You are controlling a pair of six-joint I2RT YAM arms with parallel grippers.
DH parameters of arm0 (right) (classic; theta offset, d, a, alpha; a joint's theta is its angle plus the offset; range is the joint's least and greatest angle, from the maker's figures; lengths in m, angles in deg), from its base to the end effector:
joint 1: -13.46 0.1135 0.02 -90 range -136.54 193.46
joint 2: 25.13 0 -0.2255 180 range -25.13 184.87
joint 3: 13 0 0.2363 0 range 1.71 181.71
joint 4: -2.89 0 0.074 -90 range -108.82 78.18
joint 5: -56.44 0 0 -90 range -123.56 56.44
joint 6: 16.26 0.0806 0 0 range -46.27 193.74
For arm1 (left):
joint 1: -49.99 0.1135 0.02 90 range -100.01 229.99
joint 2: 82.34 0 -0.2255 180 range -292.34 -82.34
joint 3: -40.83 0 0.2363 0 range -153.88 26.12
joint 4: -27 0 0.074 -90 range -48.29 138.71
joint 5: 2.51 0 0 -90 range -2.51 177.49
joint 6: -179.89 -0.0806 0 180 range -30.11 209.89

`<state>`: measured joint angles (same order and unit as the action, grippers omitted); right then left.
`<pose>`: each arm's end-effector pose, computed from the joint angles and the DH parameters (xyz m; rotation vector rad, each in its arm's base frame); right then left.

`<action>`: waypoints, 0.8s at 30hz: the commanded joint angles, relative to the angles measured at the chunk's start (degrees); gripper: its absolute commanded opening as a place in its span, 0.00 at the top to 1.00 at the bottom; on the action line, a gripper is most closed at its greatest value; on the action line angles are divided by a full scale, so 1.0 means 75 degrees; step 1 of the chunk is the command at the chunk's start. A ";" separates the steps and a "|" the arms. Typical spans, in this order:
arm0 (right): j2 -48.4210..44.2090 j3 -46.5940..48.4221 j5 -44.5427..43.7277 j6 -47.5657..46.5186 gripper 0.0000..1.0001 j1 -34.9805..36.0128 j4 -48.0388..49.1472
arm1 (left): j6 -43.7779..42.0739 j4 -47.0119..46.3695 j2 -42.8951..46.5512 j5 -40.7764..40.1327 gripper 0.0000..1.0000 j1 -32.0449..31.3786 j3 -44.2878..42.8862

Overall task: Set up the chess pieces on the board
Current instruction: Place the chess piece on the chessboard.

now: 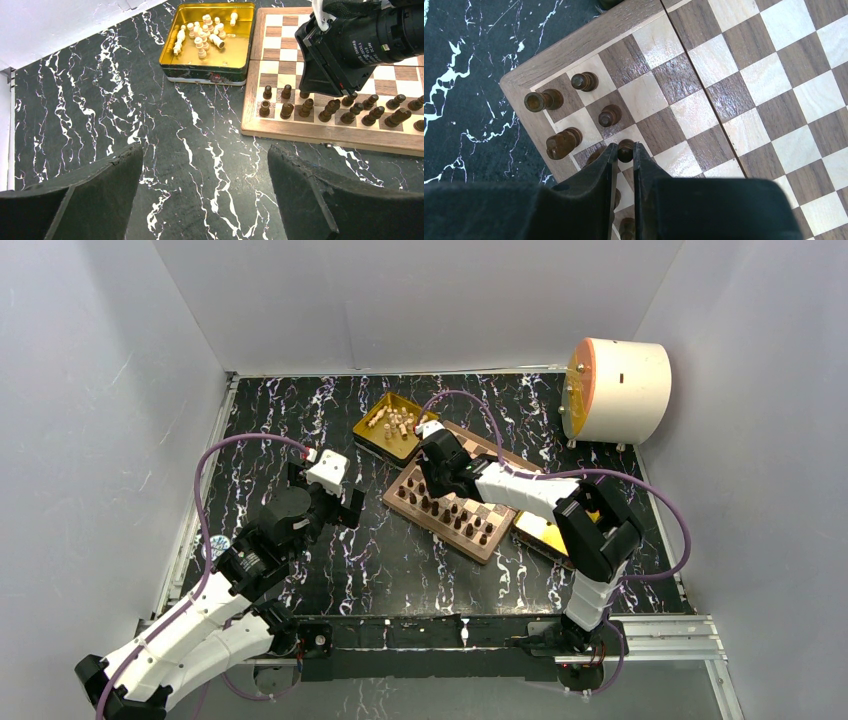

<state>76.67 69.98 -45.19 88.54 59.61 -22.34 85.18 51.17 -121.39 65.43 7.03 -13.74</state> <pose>0.2886 0.2770 0.1517 -0.5342 2.2771 0.2973 0.1813 -0.1275 0.2964 0.4239 1.6601 -0.1646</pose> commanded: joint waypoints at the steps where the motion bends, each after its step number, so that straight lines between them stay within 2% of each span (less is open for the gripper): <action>1: 0.0108 0.0389 -0.0054 0.0039 0.77 0.0046 -0.0023 | -0.0005 -0.0158 0.0085 -0.0128 0.08 0.0026 0.0032; 24: 0.0237 0.0460 -0.0025 0.0146 0.74 0.0046 -0.0218 | -0.0005 -0.0154 0.0068 -0.0117 0.08 0.0023 0.0036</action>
<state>77.41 70.94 -45.19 88.81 59.63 -23.87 85.18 51.17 -121.39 65.43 7.03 -13.71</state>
